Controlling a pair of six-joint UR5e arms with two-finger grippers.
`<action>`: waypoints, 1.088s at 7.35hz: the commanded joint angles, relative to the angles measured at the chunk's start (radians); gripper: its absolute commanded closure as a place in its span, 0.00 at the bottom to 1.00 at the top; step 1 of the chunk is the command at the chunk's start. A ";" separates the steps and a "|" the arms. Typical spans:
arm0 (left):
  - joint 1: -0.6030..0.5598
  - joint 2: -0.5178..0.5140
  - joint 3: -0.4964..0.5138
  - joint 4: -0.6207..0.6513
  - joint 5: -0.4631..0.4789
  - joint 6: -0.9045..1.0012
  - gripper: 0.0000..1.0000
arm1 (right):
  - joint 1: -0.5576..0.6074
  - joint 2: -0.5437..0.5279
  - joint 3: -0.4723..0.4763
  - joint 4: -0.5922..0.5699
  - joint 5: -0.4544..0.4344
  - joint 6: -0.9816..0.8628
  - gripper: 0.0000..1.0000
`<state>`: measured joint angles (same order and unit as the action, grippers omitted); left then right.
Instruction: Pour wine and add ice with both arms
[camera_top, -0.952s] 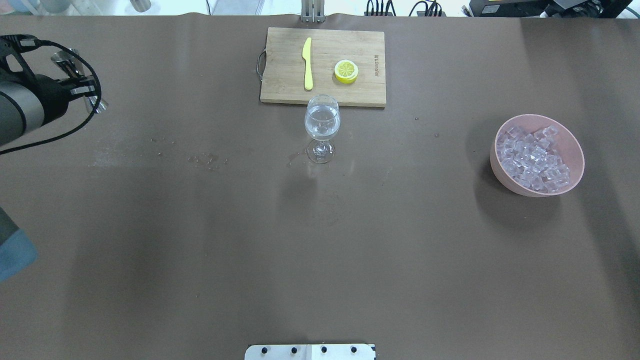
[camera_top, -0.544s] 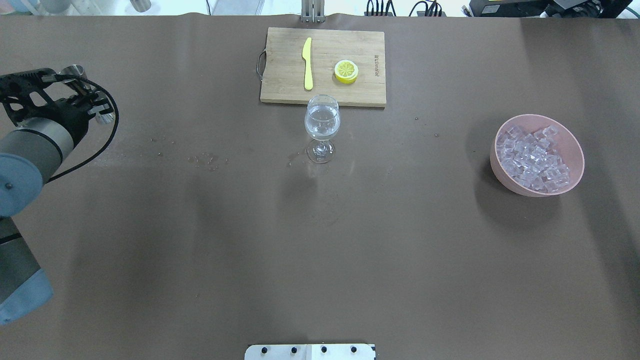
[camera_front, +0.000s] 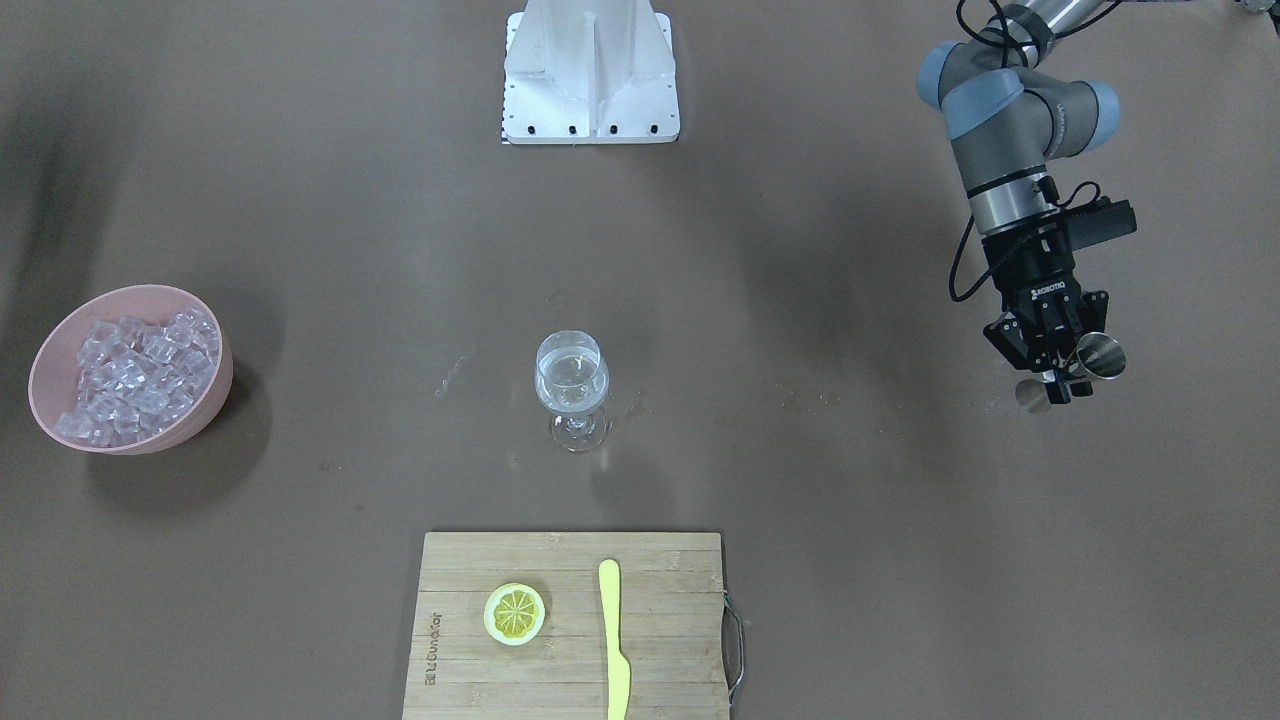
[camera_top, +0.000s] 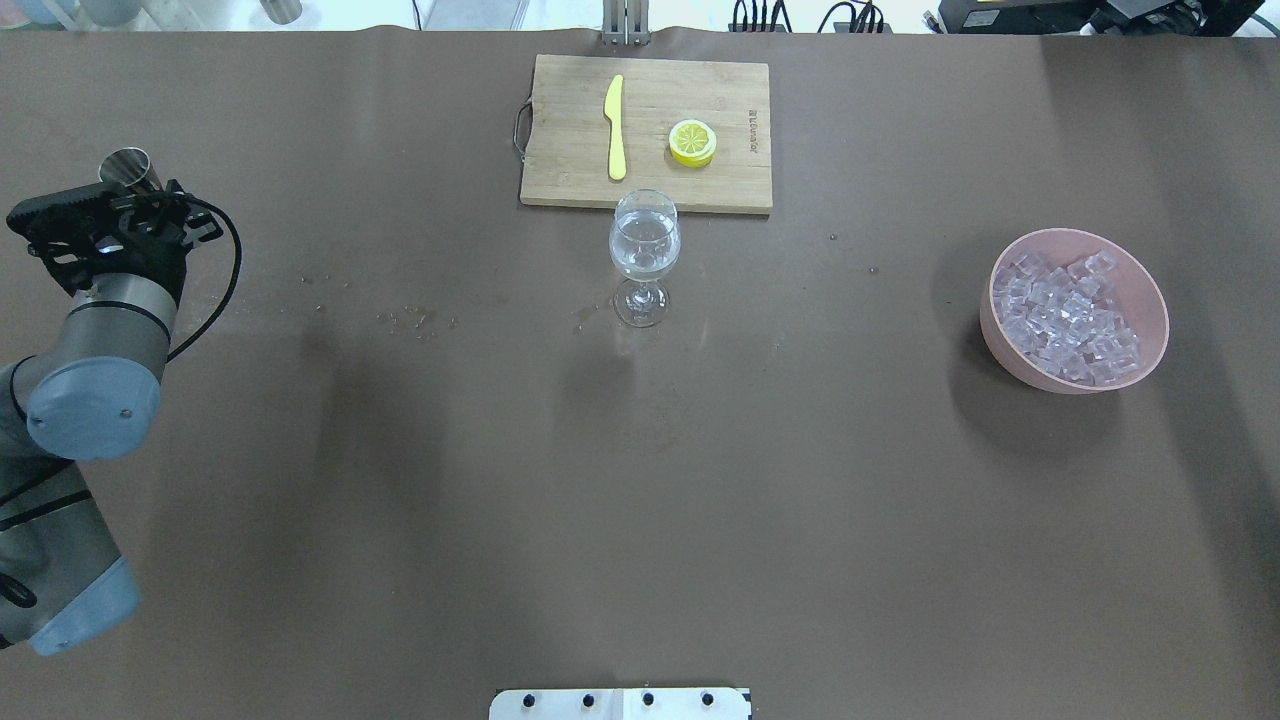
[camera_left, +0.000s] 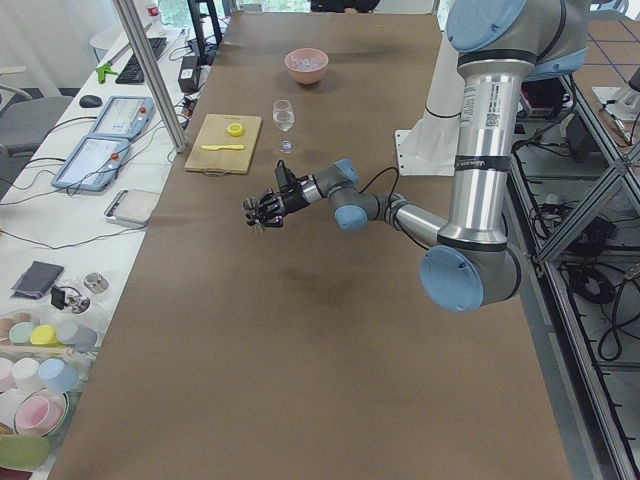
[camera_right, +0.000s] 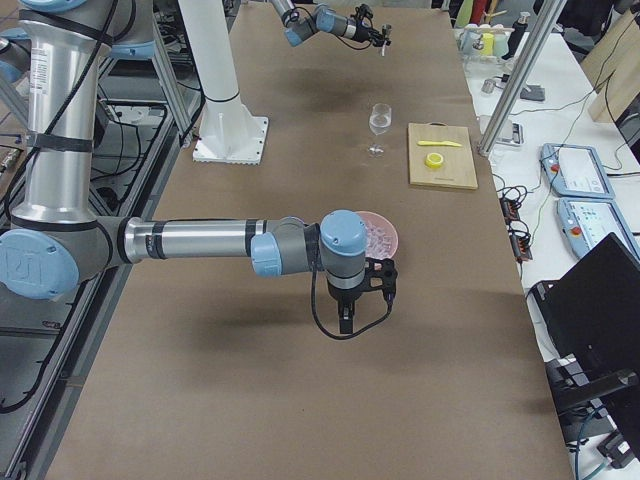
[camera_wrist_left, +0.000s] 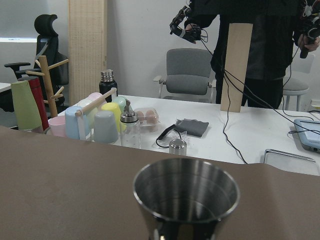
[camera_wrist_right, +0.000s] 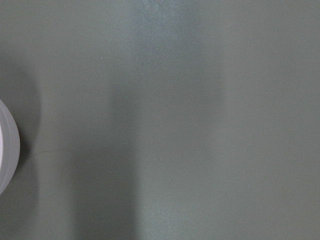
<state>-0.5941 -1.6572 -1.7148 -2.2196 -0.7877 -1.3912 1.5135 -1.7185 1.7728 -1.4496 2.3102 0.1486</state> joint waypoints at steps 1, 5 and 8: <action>0.020 -0.059 0.107 0.000 0.005 -0.005 1.00 | -0.001 -0.001 -0.001 0.000 -0.002 -0.001 0.00; 0.063 -0.073 0.139 0.001 -0.002 0.003 1.00 | 0.005 -0.001 -0.003 0.000 -0.002 -0.004 0.00; 0.066 -0.073 0.149 -0.012 -0.005 0.011 1.00 | 0.005 -0.001 -0.003 0.000 -0.003 -0.004 0.00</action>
<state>-0.5294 -1.7303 -1.5666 -2.2250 -0.7917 -1.3838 1.5185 -1.7191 1.7702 -1.4496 2.3077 0.1442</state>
